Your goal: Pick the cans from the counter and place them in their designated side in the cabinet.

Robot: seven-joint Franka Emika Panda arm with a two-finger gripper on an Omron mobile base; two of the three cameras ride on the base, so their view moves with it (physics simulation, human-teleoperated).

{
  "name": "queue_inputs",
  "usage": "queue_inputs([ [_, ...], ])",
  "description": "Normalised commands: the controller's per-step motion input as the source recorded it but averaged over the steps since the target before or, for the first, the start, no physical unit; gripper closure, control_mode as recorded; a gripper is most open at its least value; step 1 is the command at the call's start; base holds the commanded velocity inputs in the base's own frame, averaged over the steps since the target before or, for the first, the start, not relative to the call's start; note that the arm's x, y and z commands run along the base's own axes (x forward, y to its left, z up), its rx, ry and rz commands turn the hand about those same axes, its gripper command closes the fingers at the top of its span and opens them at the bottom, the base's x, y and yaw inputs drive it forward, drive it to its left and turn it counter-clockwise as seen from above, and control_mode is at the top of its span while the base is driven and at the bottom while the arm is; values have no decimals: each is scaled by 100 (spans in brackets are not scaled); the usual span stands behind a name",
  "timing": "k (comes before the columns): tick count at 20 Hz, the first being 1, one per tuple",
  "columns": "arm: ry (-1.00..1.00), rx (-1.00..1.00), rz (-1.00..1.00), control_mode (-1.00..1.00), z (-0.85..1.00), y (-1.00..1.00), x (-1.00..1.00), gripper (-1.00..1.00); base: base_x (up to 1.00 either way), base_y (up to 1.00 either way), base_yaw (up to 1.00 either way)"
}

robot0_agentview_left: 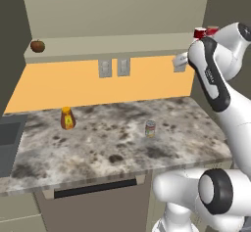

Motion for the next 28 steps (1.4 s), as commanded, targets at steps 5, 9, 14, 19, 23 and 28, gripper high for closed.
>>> queue_inputs([
  [5, 0, 0, 0, -100, -20, 32, -22, -100, 0, 0, 0],
  [9, 2, 6, 0, -100, -10, 13, 0, -100, 0, 0, 0],
  [14, 0, 2, 0, -100, -1, -3, -2, -100, 0, 0, 0],
  [19, 3, -1, -3, -100, 0, -3, -18, -100, 0, 0, 0],
  [23, 14, -3, -4, -100, -3, 0, -20, -100, 0, 0, 0],
  [28, 9, -3, -3, -100, -15, 0, -25, -100, 0, 0, 0],
])
